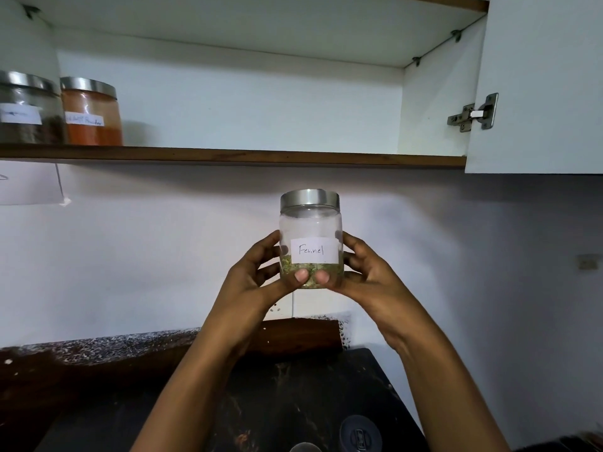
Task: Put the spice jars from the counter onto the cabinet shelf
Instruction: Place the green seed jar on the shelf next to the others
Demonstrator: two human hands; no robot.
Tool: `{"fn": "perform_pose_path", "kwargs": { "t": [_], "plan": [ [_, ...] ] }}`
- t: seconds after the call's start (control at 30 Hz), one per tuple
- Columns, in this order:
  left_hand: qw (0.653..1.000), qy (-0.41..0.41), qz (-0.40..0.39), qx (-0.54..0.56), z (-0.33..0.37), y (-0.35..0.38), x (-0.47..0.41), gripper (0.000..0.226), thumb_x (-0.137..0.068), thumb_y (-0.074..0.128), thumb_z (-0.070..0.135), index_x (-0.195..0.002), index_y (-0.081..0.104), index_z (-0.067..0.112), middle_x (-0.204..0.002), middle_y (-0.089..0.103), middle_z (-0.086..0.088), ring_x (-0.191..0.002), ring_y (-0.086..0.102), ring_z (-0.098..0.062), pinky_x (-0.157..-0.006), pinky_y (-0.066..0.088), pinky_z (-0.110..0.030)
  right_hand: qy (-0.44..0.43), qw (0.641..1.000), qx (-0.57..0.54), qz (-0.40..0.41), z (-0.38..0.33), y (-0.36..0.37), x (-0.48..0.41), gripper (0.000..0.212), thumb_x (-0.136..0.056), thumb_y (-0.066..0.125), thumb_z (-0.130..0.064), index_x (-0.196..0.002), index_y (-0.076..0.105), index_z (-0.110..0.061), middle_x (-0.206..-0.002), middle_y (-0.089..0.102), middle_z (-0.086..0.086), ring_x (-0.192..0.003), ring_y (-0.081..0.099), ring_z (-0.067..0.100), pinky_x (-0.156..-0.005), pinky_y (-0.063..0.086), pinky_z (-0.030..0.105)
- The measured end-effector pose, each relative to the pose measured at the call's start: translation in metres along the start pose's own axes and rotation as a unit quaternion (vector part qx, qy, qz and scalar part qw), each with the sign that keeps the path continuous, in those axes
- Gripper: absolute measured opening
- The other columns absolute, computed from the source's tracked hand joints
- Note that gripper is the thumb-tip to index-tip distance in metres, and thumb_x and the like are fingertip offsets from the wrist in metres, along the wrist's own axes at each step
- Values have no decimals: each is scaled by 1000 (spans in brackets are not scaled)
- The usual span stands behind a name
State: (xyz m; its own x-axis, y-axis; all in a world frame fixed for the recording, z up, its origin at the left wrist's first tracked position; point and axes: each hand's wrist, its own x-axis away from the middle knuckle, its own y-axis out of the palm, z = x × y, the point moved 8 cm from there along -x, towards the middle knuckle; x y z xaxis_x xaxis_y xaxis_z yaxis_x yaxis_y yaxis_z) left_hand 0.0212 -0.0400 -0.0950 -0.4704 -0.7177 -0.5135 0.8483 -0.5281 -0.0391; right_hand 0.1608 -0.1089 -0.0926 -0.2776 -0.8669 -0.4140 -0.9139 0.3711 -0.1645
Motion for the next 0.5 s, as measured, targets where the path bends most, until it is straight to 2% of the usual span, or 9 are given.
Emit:
{"fn": "perform_pose_path", "kwargs": {
  "t": [0.13,0.3,0.43,0.5],
  "plan": [
    [1000,18,13,-2,11,-19,-2,75,-61,74,28,-132,50,33,-122,64,11,-113,62,-9,-88,53,-24,-18,999,-15,-21,-14,13,-10,85,-56,73,-43,-135,44,-35,-124,64,-8,-113,59,7,-102,45,33],
    [998,53,24,-15,38,-52,-11,74,-64,73,24,-134,50,32,-123,64,12,-112,62,-8,-84,53,-14,-47,998,-22,-46,-38,41,-32,83,-57,75,-37,-134,47,-28,-116,69,-6,-110,62,9,-98,47,31],
    [995,89,27,-36,73,-85,-26,62,-75,70,15,-132,52,29,-120,66,13,-111,63,-9,-78,51,-9,-86,994,-22,-59,-76,68,-60,68,-64,77,-28,-127,53,-25,-112,70,-2,-107,65,12,-96,49,32],
    [993,108,31,-45,92,-102,-37,56,-79,67,7,-130,53,27,-113,69,16,-108,64,-5,-75,50,-7,-107,992,-17,-68,-98,81,-76,60,-66,77,-25,-122,56,-26,-110,70,-3,-104,66,10,-94,50,28]
  ]
}}
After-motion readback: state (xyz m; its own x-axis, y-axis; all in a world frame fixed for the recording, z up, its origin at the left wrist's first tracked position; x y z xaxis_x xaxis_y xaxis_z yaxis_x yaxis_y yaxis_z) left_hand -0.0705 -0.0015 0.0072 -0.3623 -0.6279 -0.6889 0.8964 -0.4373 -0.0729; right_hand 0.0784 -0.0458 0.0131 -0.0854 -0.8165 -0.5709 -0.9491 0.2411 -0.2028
